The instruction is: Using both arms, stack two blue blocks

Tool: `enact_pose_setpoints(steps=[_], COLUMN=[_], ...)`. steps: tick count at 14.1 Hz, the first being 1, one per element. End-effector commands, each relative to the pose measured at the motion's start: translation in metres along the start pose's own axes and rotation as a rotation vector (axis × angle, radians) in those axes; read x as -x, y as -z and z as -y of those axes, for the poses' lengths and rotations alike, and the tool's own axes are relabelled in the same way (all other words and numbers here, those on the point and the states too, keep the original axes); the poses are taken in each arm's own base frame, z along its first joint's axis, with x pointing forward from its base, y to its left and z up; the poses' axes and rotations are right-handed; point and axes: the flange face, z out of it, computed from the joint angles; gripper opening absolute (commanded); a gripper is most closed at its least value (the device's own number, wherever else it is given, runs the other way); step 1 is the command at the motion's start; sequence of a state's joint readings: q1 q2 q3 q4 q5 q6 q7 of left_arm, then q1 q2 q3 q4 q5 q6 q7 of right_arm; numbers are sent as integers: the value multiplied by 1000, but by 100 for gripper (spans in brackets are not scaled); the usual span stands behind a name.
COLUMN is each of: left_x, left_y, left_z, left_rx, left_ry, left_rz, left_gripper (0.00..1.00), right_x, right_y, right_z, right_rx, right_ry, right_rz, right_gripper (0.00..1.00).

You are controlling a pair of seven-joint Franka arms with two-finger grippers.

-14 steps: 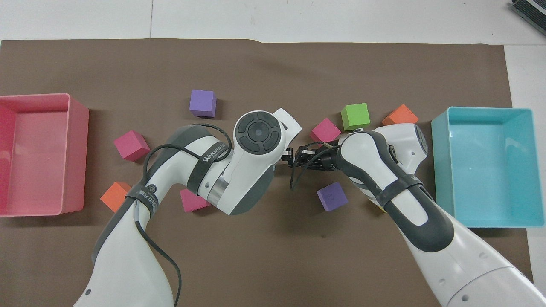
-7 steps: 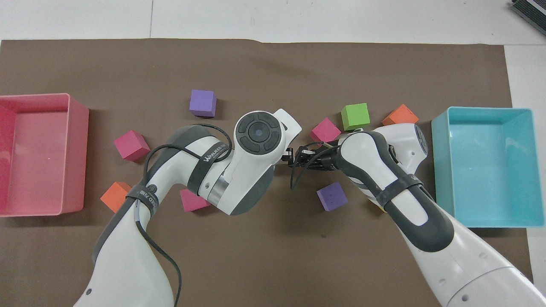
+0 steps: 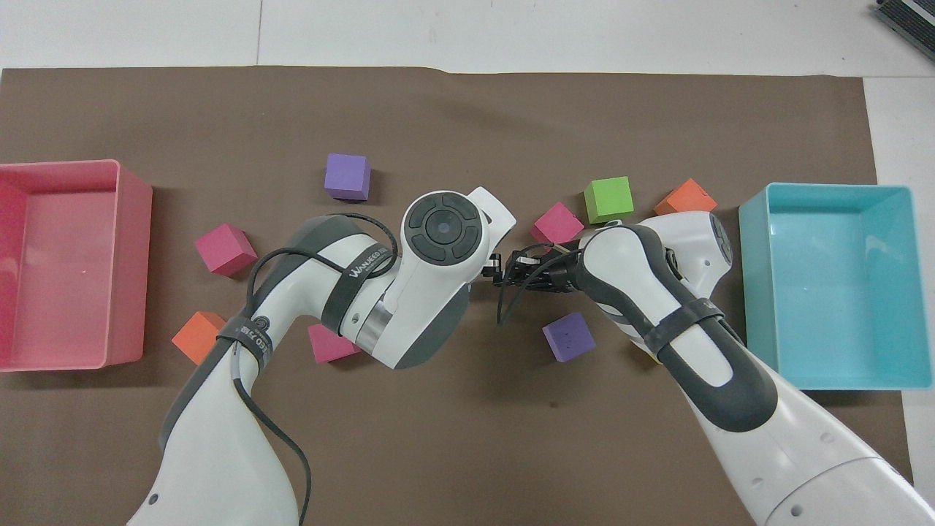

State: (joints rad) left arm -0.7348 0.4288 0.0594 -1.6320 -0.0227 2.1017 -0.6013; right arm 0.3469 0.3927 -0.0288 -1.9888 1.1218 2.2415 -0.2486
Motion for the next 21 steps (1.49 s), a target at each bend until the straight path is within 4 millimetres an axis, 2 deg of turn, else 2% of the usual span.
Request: enact_pose_setpoints(steps=[1,3,4,5,6,7,8,13,15,19,21], left_x=[4,4,4,4,4,3,3,2,1,11,13], left_y=[-1,-1,-1,-1,-1,0,0,3,25,71,90], left_z=[-2,-2,-2,-2,-2,-2,-2,-1,6,29,51], left_rx=[-4,-4,-3,-2,0,5,7,9,21,9,1], left_ry=[16,17,17,17,26,33,33,25,31,12,-8], left_rz=[11,11,10,9,8,1,-4,-6,-19,12,31], left_gripper=[1,2,7,22,50,90,100,100,100,100,100], right_x=[2,2,2,2,2,2,2,2,2,2,1], right_y=[1,1,1,1,1,1,1,1,1,1,5], right_z=[-2,-2,-2,-2,-2,-2,-2,-2,-2,-1,3], right_rx=[-31,-31,-31,-31,-31,-31,-31,-31,-31,-32,-29], right_ry=[12,12,12,12,12,13,12,13,13,22,39], right_rz=[-5,-5,-5,-5,-5,-6,-5,-7,-6,-5,-9], right_gripper=[0,0,0,0,0,0,0,0,0,0,0])
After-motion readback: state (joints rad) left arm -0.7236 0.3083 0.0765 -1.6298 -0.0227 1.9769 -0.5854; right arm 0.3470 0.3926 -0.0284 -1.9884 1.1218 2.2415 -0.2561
